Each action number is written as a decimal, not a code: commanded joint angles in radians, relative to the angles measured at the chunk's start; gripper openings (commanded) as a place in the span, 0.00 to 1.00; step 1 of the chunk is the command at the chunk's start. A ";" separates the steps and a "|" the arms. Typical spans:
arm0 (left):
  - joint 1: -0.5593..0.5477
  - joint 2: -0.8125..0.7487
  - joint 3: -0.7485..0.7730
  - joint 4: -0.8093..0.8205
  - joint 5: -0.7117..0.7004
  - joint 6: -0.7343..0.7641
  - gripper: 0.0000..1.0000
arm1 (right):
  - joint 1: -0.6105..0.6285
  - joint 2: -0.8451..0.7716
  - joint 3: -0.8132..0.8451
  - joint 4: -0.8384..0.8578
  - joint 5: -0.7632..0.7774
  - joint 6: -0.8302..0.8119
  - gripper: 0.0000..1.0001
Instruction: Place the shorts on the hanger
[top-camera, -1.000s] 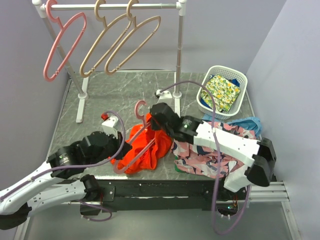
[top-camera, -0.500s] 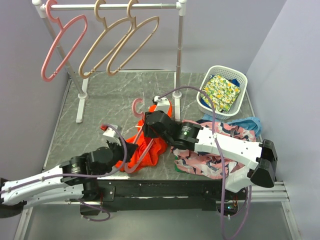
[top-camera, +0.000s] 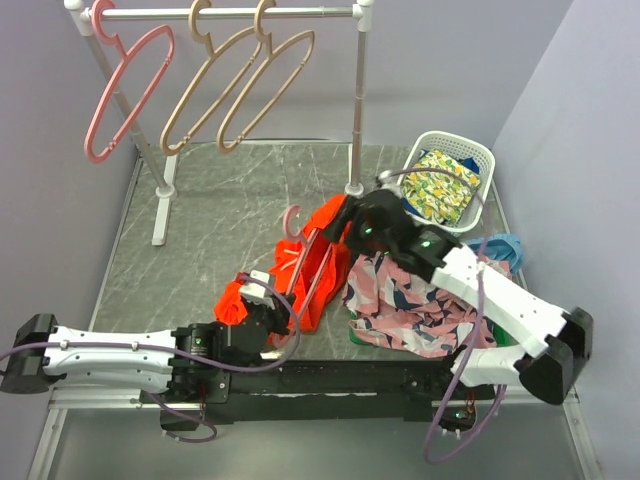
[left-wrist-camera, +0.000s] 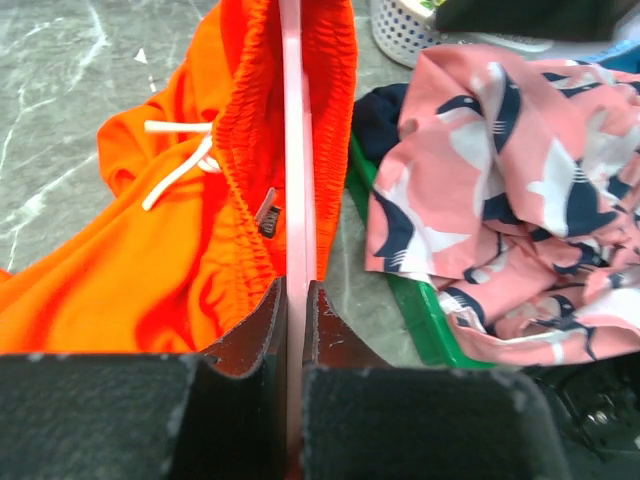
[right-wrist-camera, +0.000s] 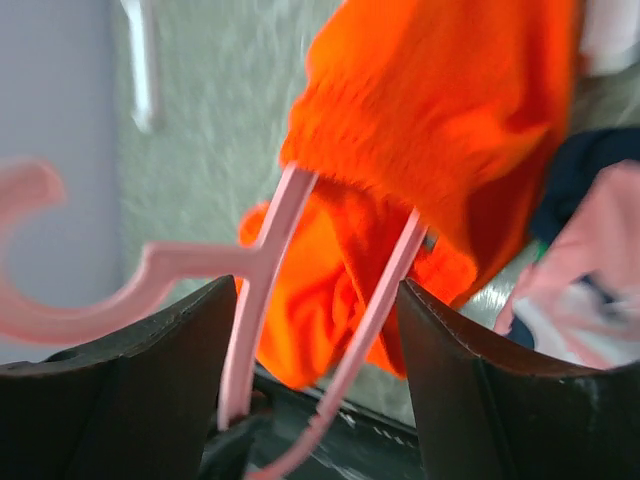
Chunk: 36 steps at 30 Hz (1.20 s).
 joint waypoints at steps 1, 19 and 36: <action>-0.005 -0.007 -0.026 0.171 -0.067 0.054 0.01 | -0.140 -0.086 -0.001 0.018 -0.084 0.074 0.71; -0.022 0.226 0.043 0.310 -0.019 0.361 0.01 | -0.332 0.399 0.396 -0.237 -0.193 0.097 0.65; -0.043 0.310 0.103 0.312 0.042 0.378 0.06 | -0.341 0.350 0.160 -0.113 -0.242 0.077 0.10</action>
